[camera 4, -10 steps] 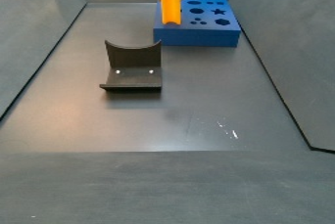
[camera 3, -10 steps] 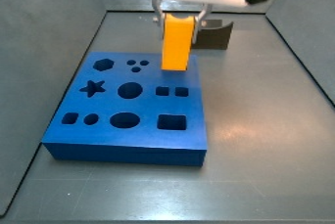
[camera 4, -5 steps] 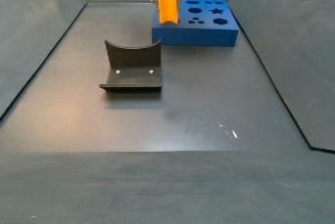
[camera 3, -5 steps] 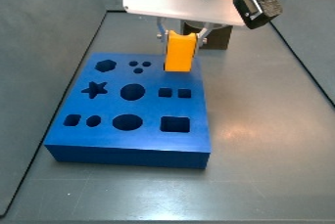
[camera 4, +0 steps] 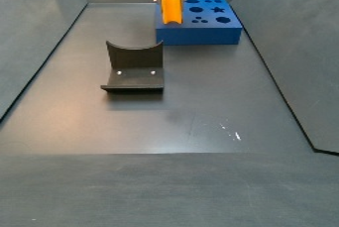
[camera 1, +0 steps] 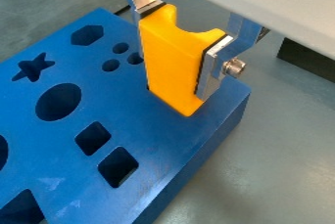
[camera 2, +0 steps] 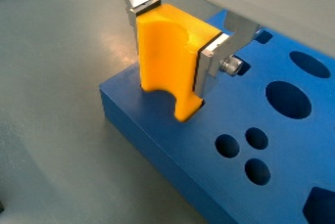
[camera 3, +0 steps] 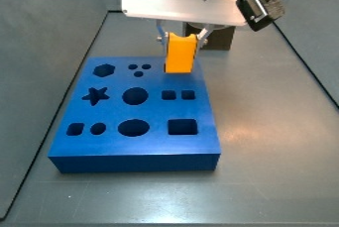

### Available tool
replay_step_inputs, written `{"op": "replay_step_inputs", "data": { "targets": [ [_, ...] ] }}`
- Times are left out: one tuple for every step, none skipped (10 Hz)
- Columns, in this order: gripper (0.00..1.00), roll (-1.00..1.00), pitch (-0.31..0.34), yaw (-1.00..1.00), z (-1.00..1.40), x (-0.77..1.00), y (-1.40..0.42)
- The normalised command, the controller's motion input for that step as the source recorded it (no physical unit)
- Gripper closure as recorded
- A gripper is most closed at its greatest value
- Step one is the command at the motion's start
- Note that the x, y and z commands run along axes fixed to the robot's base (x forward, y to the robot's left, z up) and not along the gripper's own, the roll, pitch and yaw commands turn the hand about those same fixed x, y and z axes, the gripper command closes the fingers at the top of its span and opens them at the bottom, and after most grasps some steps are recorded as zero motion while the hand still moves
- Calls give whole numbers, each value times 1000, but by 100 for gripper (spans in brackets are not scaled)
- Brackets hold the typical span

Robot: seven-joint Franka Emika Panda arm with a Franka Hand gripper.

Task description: Insert the arch object.

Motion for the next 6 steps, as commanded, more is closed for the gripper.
{"op": "replay_step_inputs", "data": {
  "targets": [
    [100, 114, -51, -206, -649, -34, -83],
    [100, 119, 0, -243, -557, 0, -69],
    [100, 160, -43, -209, -589, 0, -89],
    [100, 27, -53, -111, -509, 0, 0],
    [100, -84, -179, 0, -189, -103, 0],
    [100, 0, 0, 0, 0, 0, 0]
  ]
}}
